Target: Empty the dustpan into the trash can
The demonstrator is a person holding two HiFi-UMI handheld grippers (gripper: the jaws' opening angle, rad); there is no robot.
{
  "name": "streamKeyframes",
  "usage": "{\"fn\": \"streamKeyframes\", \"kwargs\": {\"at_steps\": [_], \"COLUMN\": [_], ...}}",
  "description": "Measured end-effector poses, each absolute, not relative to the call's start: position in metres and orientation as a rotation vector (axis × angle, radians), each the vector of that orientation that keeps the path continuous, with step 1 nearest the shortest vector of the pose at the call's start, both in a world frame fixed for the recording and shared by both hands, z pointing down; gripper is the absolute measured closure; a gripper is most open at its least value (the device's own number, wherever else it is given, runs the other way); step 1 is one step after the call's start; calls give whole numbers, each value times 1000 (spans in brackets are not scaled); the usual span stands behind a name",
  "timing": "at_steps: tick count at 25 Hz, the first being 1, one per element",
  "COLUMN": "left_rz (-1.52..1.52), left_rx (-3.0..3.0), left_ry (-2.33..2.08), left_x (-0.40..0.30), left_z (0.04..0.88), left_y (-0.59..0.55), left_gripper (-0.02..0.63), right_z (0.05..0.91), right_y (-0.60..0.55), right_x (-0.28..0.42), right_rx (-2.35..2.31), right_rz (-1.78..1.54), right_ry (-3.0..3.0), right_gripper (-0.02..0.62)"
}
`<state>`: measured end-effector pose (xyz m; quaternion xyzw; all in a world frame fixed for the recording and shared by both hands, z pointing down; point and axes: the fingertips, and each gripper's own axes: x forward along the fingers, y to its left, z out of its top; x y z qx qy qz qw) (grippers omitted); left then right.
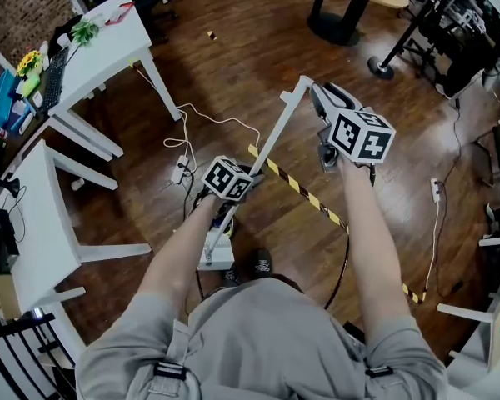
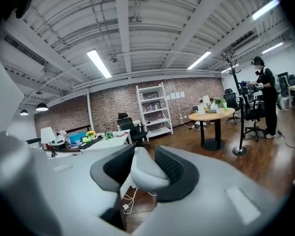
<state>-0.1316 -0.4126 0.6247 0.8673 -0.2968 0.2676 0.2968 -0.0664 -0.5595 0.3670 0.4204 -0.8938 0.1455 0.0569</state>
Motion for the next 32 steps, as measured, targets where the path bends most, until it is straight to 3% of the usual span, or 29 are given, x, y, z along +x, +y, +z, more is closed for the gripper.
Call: {"fn": "streamKeyframes", "kwargs": {"at_steps": [11,32], "left_rz": [806,766], "left_rx": [2336,2376], "left_ry": [-659,-562], "left_x": [-62,-48], "left_z": [643,637], "left_y": [-421,-411], "left_gripper": [580,584], "right_z": [399,403], "right_y": [-568,-563], "right_x": [35,56], "right_rx": [1455,1516], "right_rz": [510,399], "right_ry": [-2580,-2326], "right_gripper": [471,476]}}
